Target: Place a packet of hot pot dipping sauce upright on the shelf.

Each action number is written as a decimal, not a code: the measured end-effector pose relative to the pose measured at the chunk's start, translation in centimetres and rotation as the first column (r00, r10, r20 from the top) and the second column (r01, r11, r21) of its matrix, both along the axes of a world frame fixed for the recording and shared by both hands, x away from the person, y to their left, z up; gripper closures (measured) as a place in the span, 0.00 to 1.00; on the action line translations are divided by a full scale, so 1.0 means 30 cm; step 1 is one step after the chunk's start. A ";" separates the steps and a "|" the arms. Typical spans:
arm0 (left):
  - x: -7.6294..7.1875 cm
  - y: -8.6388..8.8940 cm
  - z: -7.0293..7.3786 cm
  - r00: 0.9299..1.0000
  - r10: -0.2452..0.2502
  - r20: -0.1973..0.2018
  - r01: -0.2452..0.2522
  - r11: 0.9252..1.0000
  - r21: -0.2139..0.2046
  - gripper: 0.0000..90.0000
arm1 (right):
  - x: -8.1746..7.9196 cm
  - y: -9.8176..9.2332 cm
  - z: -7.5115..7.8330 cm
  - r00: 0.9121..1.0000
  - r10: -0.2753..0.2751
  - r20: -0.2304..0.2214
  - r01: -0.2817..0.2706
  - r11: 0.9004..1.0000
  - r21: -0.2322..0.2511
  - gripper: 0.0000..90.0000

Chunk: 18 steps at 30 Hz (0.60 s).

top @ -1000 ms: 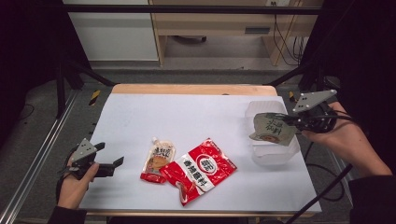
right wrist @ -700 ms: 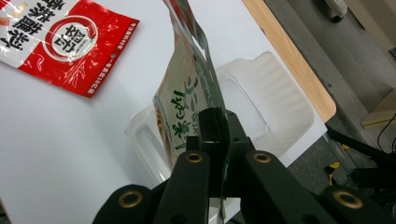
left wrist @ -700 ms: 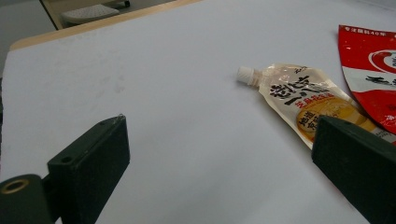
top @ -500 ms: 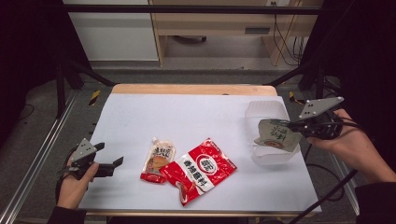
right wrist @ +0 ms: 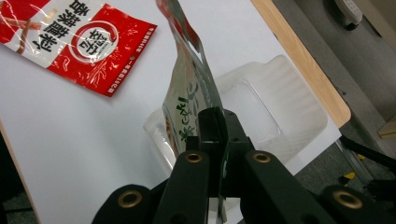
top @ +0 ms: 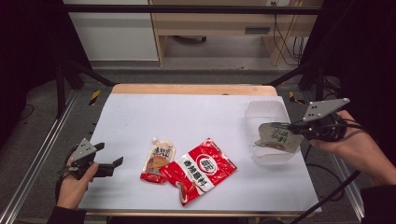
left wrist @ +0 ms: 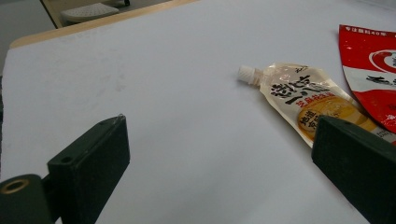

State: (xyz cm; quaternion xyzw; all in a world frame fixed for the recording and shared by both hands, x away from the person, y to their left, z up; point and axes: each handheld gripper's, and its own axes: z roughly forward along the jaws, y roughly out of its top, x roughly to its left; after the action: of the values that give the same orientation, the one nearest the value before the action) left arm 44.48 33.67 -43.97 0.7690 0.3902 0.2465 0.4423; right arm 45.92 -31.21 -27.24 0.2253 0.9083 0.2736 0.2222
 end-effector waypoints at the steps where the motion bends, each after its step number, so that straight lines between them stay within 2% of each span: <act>1: 0.000 0.001 0.000 1.000 0.000 -0.001 0.000 1.000 0.000 0.05 | -0.001 0.001 -0.001 1.000 0.003 -0.001 -0.003 1.000 0.002 1.00; 10: 0.000 0.000 0.000 1.000 0.001 0.000 -0.001 1.000 -0.002 0.05 | -0.004 0.005 -0.009 1.000 0.018 -0.026 -0.018 1.000 0.001 1.00; 17: 0.001 0.001 -0.001 1.000 0.001 -0.001 -0.001 1.000 -0.001 0.05 | 0.005 0.012 -0.039 0.998 0.024 -0.054 -0.025 1.000 -0.010 1.00; 18: 0.000 0.000 -0.001 1.000 0.001 -0.001 -0.001 1.000 -0.001 0.05 | 0.010 0.010 -0.055 0.998 0.023 -0.058 -0.023 1.000 -0.007 1.00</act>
State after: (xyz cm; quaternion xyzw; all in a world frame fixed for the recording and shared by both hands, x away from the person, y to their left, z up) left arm 44.50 33.68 -43.99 0.7686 0.3910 0.2460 0.4426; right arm 46.23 -30.90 -28.90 0.2219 0.9179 0.2660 0.1932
